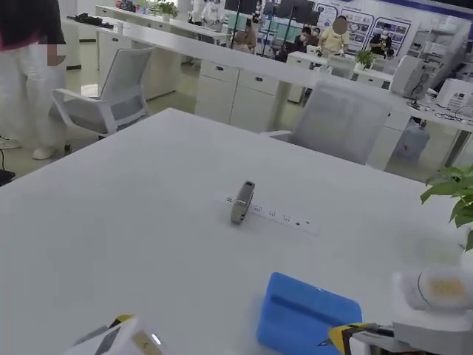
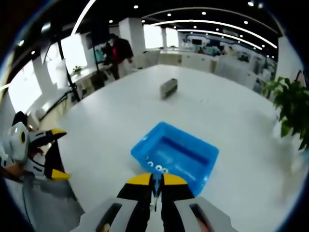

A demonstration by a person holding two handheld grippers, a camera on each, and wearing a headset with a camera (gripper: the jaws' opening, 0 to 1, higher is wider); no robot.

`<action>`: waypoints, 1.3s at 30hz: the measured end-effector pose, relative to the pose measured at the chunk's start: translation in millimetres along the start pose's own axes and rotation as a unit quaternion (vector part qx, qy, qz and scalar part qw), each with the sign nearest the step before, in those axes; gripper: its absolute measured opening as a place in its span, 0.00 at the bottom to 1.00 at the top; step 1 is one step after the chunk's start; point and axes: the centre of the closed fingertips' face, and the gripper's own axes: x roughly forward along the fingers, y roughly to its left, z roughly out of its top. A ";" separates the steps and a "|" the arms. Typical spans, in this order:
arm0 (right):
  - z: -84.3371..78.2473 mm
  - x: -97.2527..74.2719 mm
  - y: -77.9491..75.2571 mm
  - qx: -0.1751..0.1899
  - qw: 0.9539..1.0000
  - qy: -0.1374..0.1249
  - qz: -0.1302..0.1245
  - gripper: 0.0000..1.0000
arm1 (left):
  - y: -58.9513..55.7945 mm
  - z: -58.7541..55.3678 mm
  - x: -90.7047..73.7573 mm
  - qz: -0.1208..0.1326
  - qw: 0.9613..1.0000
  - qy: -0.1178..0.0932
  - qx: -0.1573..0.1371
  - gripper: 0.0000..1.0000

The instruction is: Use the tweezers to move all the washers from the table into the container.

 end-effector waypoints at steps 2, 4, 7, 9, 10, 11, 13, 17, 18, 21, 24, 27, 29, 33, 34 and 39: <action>-6.5 -1.9 4.1 -0.002 1.000 0.004 0.001 0.03 | -0.3 -0.1 0.1 -0.001 1.000 0.000 0.000 0.79; -16.1 -1.9 6.1 -0.004 1.000 0.015 0.000 0.03 | -0.4 -0.1 0.0 -0.001 1.000 0.000 0.000 0.79; -28.4 2.3 3.2 0.002 1.000 0.025 0.003 0.03 | -0.4 -0.1 0.0 -0.002 1.000 0.000 0.000 0.79; -35.0 2.3 5.3 0.003 1.000 0.030 0.003 0.03 | -0.5 0.0 -0.1 -0.002 1.000 -0.001 0.000 0.79; -38.7 2.8 5.6 0.003 0.999 0.034 0.002 0.03 | -0.2 0.0 -0.2 -0.001 1.000 -0.001 0.000 0.79; -41.6 1.9 7.5 0.004 0.999 0.037 0.003 0.03 | 0.0 -0.1 -0.2 -0.001 1.000 -0.001 -0.001 0.79; -47.9 2.7 10.7 0.009 0.999 0.044 0.006 0.03 | -0.1 0.0 -0.3 -0.002 1.000 -0.001 -0.002 0.79; -58.5 4.3 16.7 0.006 0.998 0.056 0.009 0.03 | -0.2 0.1 -0.5 -0.002 1.000 -0.001 -0.001 0.79; -60.0 4.8 17.3 0.004 0.998 0.059 0.009 0.03 | -0.1 0.1 -0.6 -0.001 1.000 -0.002 -0.001 0.79; -64.6 10.7 14.1 -0.003 0.998 0.069 0.008 0.03 | 0.4 0.2 -0.9 -0.001 1.000 -0.002 -0.003 0.79; -68.8 13.2 13.0 -0.004 0.997 0.078 0.006 0.03 | 0.4 0.2 -1.0 -0.001 1.000 -0.003 -0.005 0.79; -72.1 13.6 15.4 0.000 0.996 0.085 0.008 0.03 | 0.4 0.4 -1.1 -0.001 1.000 -0.003 -0.004 0.79; -73.7 14.5 15.7 0.000 0.996 0.088 0.007 0.03 | 0.0 0.5 -1.0 -0.002 1.000 -0.003 -0.005 0.79; -74.9 16.2 14.7 -0.004 0.996 0.093 0.003 0.03 | -0.7 0.7 -0.7 -0.004 1.000 -0.004 -0.005 0.79; -74.8 16.4 13.9 -0.007 0.996 0.093 0.001 0.03 | -0.8 0.6 -0.7 -0.004 1.000 -0.003 -0.004 0.79; -75.9 20.1 11.8 -0.005 0.995 0.103 -0.002 0.03 | -1.7 0.6 -0.4 -0.006 1.000 -0.002 -0.004 0.79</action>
